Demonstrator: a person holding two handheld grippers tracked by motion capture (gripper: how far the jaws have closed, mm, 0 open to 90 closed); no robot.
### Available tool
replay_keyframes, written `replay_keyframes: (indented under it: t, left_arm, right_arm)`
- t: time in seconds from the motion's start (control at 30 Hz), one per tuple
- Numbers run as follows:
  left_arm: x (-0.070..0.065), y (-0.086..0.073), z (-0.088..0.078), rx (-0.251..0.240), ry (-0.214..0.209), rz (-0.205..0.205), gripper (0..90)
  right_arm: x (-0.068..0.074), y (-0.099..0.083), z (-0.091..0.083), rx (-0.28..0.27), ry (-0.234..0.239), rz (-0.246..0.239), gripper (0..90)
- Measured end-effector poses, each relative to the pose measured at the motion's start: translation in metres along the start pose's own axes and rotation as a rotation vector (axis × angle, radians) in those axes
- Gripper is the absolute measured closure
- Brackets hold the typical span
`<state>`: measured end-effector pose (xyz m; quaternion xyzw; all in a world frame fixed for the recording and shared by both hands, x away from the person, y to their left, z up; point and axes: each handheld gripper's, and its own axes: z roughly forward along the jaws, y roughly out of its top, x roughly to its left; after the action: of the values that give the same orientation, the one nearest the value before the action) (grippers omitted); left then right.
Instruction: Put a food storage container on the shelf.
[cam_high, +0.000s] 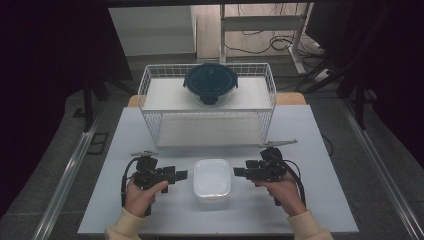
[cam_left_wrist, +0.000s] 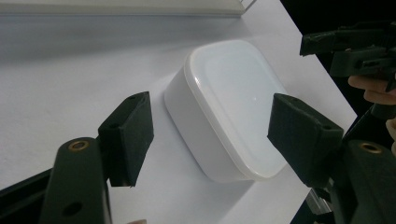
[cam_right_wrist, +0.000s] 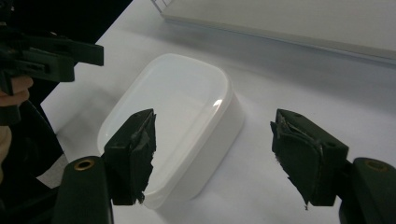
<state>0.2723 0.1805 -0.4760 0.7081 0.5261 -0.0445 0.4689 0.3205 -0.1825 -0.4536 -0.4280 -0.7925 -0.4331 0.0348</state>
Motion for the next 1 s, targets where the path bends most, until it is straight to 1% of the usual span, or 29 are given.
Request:
replay_keyframes:
  t: [0.03,0.13,0.23,0.3,0.37,0.43,0.53,0.6,0.67,0.77,0.83,0.93,1.0]
  left_arm:
    - [0.000,0.000,0.001,-0.001,-0.003,-0.003,30.7]
    - [0.000,-0.001,0.004,-0.001,-0.021,-0.017,31.5]
    - [0.001,-0.001,0.009,0.007,-0.015,-0.020,31.4]
    - [0.001,-0.003,0.012,0.005,-0.044,-0.044,32.0]
    - [0.003,-0.005,0.016,0.016,-0.077,-0.067,32.3]
    - [0.003,-0.006,0.019,0.024,-0.069,-0.068,32.6]
    - [0.003,-0.007,0.022,0.027,-0.069,-0.076,32.9]
    - [0.002,-0.008,0.025,0.036,-0.068,-0.072,33.1]
    - [0.001,-0.008,0.026,0.042,-0.074,-0.072,33.8]
    - [0.001,-0.008,0.029,0.048,-0.090,-0.076,35.6]
    - [0.001,-0.008,0.031,0.059,-0.087,-0.076,37.2]
    - [0.001,-0.009,0.033,0.064,-0.104,-0.085,39.2]
    - [0.002,-0.009,0.036,0.067,-0.105,-0.086,40.3]
  right_arm:
    - [0.000,0.000,0.002,0.001,0.007,0.011,31.4]
    - [0.000,0.000,0.008,0.015,0.019,0.014,32.5]
    - [0.000,-0.001,0.015,0.041,0.027,0.008,33.3]
    - [0.000,-0.004,0.022,0.057,0.044,0.020,33.9]
    - [0.001,-0.006,0.025,0.069,0.042,0.025,34.1]
    - [0.000,-0.009,0.028,0.075,0.050,0.040,35.0]
    - [-0.001,-0.012,0.032,0.085,0.055,0.053,36.2]
    - [-0.002,-0.014,0.034,0.090,0.064,0.059,37.0]
    - [-0.001,-0.014,0.036,0.093,0.073,0.058,38.1]
    - [-0.001,-0.015,0.037,0.095,0.074,0.062,39.3]
    - [-0.002,-0.016,0.039,0.096,0.076,0.070,40.5]
    - [-0.003,-0.017,0.041,0.085,0.097,0.091,42.4]
    - [-0.004,-0.017,0.041,0.080,0.105,0.103,43.0]
